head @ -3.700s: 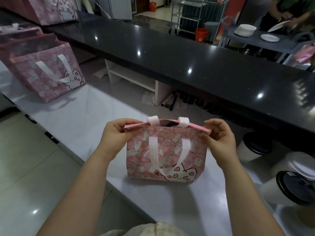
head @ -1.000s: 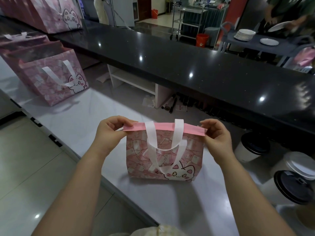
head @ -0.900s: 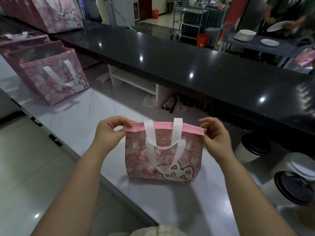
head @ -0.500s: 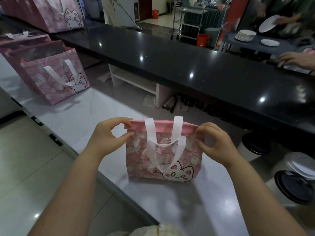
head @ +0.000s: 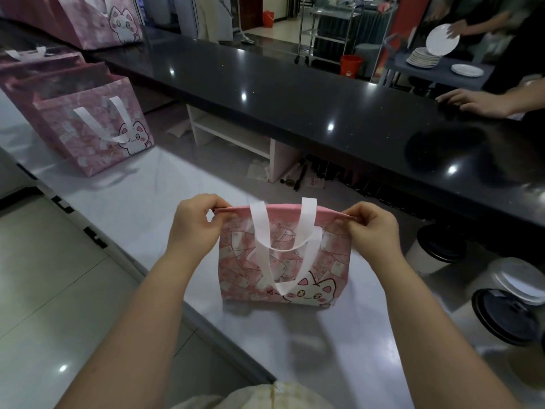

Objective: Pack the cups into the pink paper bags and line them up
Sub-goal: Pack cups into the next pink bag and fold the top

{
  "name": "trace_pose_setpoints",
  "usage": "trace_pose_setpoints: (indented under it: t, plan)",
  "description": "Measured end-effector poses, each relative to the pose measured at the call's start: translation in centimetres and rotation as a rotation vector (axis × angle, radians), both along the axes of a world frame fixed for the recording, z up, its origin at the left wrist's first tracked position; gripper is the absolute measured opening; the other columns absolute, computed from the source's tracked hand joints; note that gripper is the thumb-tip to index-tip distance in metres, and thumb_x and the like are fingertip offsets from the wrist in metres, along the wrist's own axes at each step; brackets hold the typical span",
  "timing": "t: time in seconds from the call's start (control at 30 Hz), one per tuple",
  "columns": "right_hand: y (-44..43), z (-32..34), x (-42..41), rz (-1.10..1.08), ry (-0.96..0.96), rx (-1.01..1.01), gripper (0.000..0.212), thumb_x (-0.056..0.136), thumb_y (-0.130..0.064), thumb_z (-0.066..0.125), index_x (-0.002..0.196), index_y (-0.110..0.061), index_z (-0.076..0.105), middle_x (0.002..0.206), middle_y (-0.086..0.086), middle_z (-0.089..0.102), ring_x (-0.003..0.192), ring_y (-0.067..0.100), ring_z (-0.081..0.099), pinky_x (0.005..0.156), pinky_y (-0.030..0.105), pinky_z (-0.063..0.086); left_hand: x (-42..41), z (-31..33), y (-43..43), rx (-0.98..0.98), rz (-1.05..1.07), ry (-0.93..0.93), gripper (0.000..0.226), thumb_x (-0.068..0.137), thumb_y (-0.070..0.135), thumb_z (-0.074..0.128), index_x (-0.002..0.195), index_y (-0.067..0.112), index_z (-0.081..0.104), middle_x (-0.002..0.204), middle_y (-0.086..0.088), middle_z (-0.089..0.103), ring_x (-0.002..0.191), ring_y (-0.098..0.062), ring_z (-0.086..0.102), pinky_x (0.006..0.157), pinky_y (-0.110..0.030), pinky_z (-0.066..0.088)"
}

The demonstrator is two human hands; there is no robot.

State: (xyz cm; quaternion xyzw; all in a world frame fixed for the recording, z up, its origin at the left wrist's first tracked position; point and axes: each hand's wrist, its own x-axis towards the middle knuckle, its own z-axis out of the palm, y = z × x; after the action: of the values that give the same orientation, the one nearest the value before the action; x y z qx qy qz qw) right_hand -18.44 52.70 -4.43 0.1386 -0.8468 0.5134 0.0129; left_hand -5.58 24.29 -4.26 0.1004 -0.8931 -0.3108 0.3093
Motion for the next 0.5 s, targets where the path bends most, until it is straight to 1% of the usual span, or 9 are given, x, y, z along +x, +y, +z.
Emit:
trace_pose_setpoints:
  t: [0.07,0.1,0.13,0.17,0.2,0.27,0.33,0.4,0.5]
  plan:
    - [-0.1,0.3,0.2,0.045,0.095,0.148,0.028,0.088,-0.004,0.064,0.081,-0.031,0.065,0.082,-0.016,0.062,0.081,0.007,0.061,0.065,0.019,0.052,0.1,0.3,0.2,-0.093,-0.012,0.021,0.012,0.077,0.005,0.078,0.082,0.015,0.073,0.075,0.010,0.067,0.071,-0.003,0.059,0.074,-0.036,0.053]
    - [-0.2,0.5,0.4,0.082,0.160,0.255,0.022,0.089,-0.009,0.063,0.088,-0.031,0.065,0.085,-0.020,0.058,0.085,0.007,0.058,0.072,0.025,0.053,0.2,0.5,0.4,-0.145,-0.016,0.033,0.011,0.077,0.009,0.079,0.084,0.016,0.074,0.076,0.010,0.069,0.071,-0.009,0.061,0.075,-0.044,0.052]
    - [-0.4,0.7,0.6,0.117,0.232,0.356,0.018,0.089,-0.013,0.064,0.096,-0.030,0.065,0.086,-0.022,0.055,0.087,0.008,0.055,0.077,0.030,0.052,0.1,0.7,0.7,-0.197,-0.017,0.045,0.011,0.076,0.013,0.079,0.085,0.018,0.075,0.078,0.010,0.070,0.072,-0.013,0.063,0.078,-0.048,0.050]
    - [-0.8,0.8,0.9,0.145,0.303,0.423,0.017,0.088,-0.017,0.066,0.100,-0.029,0.066,0.087,-0.021,0.053,0.089,0.009,0.053,0.081,0.035,0.052,0.0,0.9,1.2,-0.246,-0.015,0.055,0.012,0.075,0.017,0.079,0.086,0.020,0.076,0.080,0.011,0.071,0.075,-0.015,0.065,0.084,-0.048,0.047]
    - [-1.2,0.9,1.3,0.164,0.360,0.444,0.017,0.087,-0.019,0.068,0.101,-0.027,0.066,0.088,-0.019,0.054,0.088,0.010,0.052,0.082,0.038,0.052,-0.2,1.1,1.8,-0.284,-0.017,0.061,0.013,0.073,0.021,0.078,0.086,0.022,0.076,0.081,0.011,0.072,0.079,-0.015,0.066,0.088,-0.045,0.043]
    - [-2.0,1.1,1.7,0.172,0.433,0.403,0.015,0.085,-0.019,0.070,0.100,-0.023,0.069,0.090,-0.012,0.061,0.084,0.012,0.055,0.081,0.043,0.052,-0.8,1.4,3.2,-0.331,-0.040,0.067,0.014,0.071,0.025,0.077,0.085,0.023,0.076,0.083,0.011,0.073,0.083,-0.015,0.066,0.092,-0.041,0.036]
    - [-2.5,1.0,2.0,0.160,0.436,0.349,0.018,0.084,-0.016,0.073,0.102,-0.021,0.072,0.093,-0.007,0.066,0.085,0.015,0.058,0.081,0.046,0.052,-1.3,1.4,4.1,-0.347,-0.059,0.071,0.013,0.072,0.021,0.080,0.084,0.022,0.075,0.083,0.010,0.073,0.083,-0.014,0.065,0.092,-0.039,0.033]
    - [-2.7,0.8,2.1,0.143,0.415,0.309,0.018,0.084,-0.015,0.075,0.101,-0.020,0.073,0.093,-0.007,0.067,0.085,0.016,0.058,0.082,0.048,0.051,-1.5,1.1,4.3,-0.340,-0.057,0.065,0.012,0.074,0.016,0.080,0.082,0.022,0.074,0.083,0.011,0.073,0.082,-0.015,0.065,0.092,-0.038,0.031]
    - [-2.8,0.5,2.4,0.128,0.461,0.289,0.011,0.082,-0.009,0.075,0.087,-0.018,0.074,0.082,-0.009,0.066,0.077,0.014,0.056,0.081,0.045,0.047,-1.4,0.6,4.3,-0.354,-0.057,0.078,0.013,0.076,0.008,0.077,0.077,0.021,0.072,0.079,0.010,0.071,0.079,-0.016,0.064,0.093,-0.036,0.029]
